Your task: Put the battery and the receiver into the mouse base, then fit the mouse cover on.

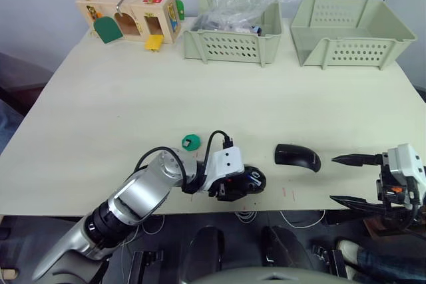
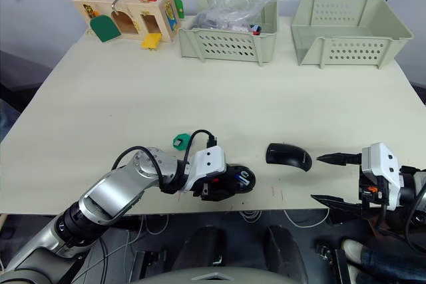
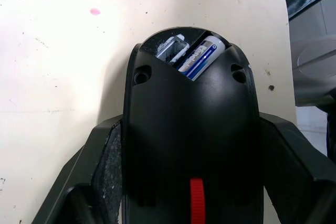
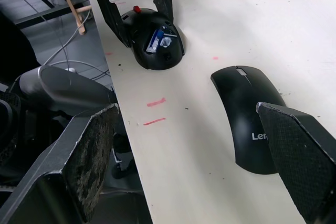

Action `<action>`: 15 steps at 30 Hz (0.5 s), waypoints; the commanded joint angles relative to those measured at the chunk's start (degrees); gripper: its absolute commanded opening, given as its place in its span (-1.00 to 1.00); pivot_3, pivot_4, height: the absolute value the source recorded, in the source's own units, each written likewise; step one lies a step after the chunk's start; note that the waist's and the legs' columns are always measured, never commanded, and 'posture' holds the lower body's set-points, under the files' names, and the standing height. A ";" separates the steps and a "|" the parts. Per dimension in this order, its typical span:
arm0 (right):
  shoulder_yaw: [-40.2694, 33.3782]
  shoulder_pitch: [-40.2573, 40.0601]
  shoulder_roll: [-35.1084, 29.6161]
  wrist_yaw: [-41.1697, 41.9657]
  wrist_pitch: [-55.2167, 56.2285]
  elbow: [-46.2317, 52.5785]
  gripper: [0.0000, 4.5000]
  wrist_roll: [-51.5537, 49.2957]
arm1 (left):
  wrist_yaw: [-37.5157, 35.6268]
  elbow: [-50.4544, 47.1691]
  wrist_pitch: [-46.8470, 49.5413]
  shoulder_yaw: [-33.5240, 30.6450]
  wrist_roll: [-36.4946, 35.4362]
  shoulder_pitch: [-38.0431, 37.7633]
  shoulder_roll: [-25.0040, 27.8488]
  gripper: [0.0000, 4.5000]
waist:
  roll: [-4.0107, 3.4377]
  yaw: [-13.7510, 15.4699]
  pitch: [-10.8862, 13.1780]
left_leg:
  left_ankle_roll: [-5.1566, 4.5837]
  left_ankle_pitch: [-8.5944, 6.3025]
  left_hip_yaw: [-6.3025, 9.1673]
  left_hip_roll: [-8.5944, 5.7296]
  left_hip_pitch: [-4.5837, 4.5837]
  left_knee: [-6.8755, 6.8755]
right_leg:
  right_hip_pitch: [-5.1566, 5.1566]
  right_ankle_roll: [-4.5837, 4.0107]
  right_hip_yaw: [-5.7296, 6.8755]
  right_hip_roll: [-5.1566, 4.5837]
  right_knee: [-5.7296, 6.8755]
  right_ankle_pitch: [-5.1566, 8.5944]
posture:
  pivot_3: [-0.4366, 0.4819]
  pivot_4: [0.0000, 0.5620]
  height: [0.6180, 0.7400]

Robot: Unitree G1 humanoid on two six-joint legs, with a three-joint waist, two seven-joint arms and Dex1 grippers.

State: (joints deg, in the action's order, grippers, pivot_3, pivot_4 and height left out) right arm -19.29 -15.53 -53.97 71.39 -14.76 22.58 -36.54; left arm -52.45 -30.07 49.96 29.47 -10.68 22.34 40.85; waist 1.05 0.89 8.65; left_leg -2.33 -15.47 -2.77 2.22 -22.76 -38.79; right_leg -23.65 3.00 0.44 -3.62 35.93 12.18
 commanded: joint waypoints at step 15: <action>-7.59 -1.14 2.58 -1.56 -3.50 3.32 1.00 -5.52 | -1.62 -10.36 3.64 -41.97 -25.15 -19.64 4.13 0.91 | 0.09 0.08 0.18 | 0.01 0.00 0.00 0.05 -0.02 -0.02 | -0.01 -0.01 0.05 -0.07 0.01 0.00 | -0.05 -0.47 1.00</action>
State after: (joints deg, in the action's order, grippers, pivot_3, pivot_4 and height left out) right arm -23.97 -16.18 -51.68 70.06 -17.89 24.32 -40.57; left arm -54.92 -37.41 51.78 -4.17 -30.37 4.13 45.80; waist 1.14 0.96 8.83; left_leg -2.33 -15.47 -2.77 2.27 -22.79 -38.81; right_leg -23.66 2.99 0.49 -3.69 35.93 12.18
